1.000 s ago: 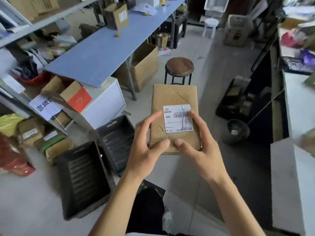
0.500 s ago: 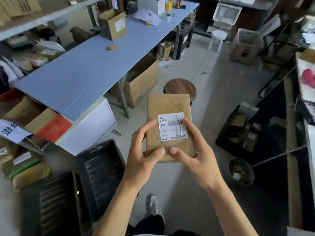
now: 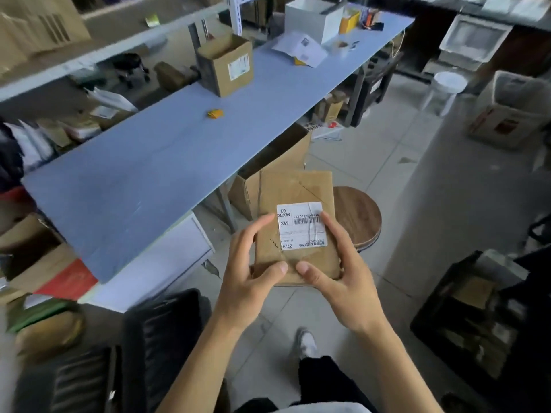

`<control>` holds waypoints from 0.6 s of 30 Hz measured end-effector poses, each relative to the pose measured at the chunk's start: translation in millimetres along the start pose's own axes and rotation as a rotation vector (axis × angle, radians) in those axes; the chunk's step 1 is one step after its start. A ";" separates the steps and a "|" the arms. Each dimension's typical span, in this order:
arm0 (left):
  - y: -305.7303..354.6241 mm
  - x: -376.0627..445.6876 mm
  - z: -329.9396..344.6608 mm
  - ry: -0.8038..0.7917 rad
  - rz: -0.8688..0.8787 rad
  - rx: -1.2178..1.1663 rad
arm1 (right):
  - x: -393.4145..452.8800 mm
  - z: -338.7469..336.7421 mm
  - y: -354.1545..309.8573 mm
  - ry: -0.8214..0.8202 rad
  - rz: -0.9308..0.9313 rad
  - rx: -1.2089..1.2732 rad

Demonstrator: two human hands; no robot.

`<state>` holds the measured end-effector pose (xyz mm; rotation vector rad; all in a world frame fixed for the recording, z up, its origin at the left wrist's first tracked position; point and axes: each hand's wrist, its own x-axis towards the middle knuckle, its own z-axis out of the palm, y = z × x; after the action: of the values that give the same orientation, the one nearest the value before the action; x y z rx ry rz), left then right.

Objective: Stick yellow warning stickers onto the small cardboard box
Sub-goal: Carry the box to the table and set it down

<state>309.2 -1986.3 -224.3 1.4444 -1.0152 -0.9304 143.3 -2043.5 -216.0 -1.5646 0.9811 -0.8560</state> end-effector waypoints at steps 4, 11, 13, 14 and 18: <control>8.1 70.3 6.3 0.136 0.006 -0.003 | 96.8 -13.7 1.0 -0.123 -0.041 0.014; 6.5 173.6 -16.3 0.378 -0.037 -0.069 | 242.4 14.9 10.2 -0.353 -0.023 0.066; -1.0 206.8 -28.4 0.421 -0.051 -0.066 | 281.8 27.2 15.7 -0.389 -0.002 0.061; -5.2 225.0 -34.8 0.435 -0.052 -0.063 | 302.5 33.8 17.7 -0.401 -0.001 0.053; -17.4 305.7 -70.7 0.459 -0.050 -0.035 | 385.4 63.3 16.9 -0.418 -0.009 0.043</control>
<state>477.4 -2251.4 -238.2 1.5655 -0.6211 -0.6054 354.6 -2372.1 -230.4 -1.6260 0.6497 -0.5199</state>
